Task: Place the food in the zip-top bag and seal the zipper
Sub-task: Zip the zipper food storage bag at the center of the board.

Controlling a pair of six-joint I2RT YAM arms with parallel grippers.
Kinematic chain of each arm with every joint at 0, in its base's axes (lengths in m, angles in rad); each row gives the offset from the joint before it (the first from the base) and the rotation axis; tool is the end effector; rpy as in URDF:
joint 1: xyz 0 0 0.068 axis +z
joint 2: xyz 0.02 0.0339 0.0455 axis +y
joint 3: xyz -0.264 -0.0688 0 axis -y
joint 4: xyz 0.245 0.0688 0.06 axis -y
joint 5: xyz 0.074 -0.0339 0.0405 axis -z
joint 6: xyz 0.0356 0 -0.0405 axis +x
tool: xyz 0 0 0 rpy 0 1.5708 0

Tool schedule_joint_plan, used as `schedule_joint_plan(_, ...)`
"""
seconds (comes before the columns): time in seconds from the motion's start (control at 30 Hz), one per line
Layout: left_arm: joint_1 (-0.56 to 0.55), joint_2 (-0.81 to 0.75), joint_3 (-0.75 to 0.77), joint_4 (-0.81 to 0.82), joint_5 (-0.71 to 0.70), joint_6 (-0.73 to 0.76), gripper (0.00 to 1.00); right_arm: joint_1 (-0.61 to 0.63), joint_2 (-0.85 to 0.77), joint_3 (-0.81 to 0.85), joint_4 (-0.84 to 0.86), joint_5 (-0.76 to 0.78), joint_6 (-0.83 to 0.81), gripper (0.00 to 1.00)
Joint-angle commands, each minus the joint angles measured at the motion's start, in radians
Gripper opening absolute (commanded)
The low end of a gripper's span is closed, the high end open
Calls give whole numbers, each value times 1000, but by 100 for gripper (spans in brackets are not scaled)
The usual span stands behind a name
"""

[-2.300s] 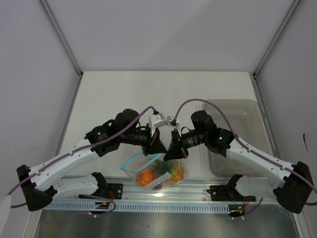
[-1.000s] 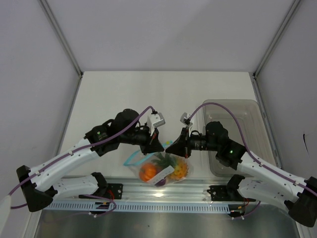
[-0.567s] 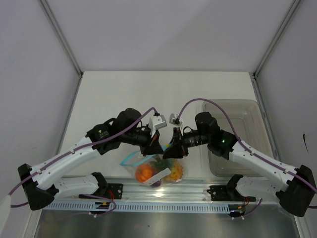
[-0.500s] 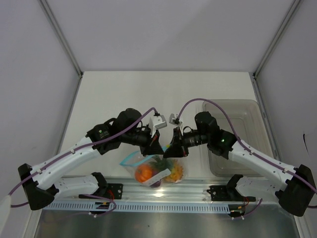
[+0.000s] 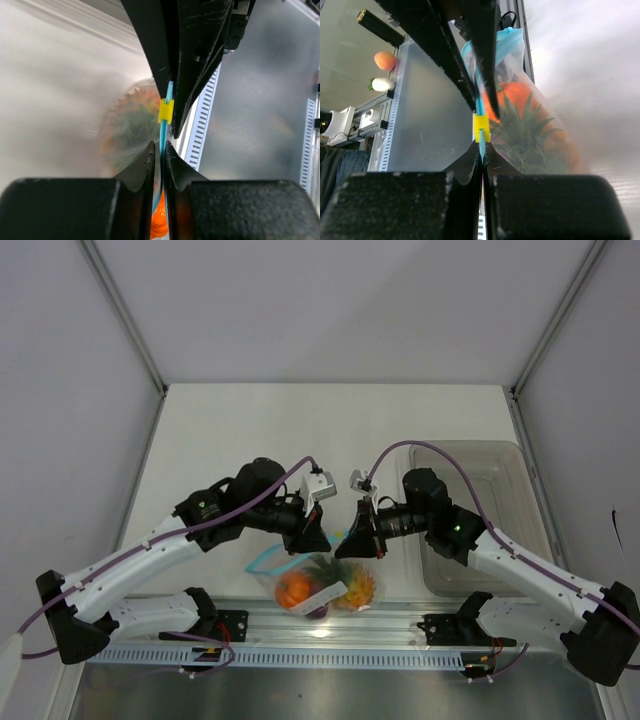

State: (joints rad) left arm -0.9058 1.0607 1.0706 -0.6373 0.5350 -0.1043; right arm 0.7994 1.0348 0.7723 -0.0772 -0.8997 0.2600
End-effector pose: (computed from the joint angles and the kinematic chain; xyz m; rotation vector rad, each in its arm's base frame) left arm 0.1216 -0.1845 0.3449 1.2015 2.0059 -1.1270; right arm 0.1390 0.1829 0.3028 -1.1805 1.7301 1.5342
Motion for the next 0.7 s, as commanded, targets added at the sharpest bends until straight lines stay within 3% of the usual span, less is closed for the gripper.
schedule_joint_plan(0.0, 15, -8, 55, 31, 0, 2, 21, 21, -35, -7, 53, 34, 25, 0)
schedule_joint_plan(0.13, 15, 1, 92, 48, -21, -31, 56, 43, -41, -11, 57, 73, 22, 0)
schedule_joint_plan(0.2, 15, 4, 101, 53, -32, -41, 58, 55, -41, -11, 56, 91, 19, 0)
schedule_joint_plan(0.3, 15, 18, 132, 67, -10, -51, 54, 58, -41, -18, 59, 110, 18, 0)
schedule_joint_plan(0.37, 15, 38, 143, 62, 0, -52, 44, 58, -41, -18, 62, 117, 21, 0)
schedule_joint_plan(0.47, 15, 51, 140, 60, 5, -55, 38, 58, -36, -10, 63, 140, 33, 0)
schedule_joint_plan(0.67, 15, 44, 127, 50, -4, -49, 37, 64, -35, 1, 65, 183, 70, 0)
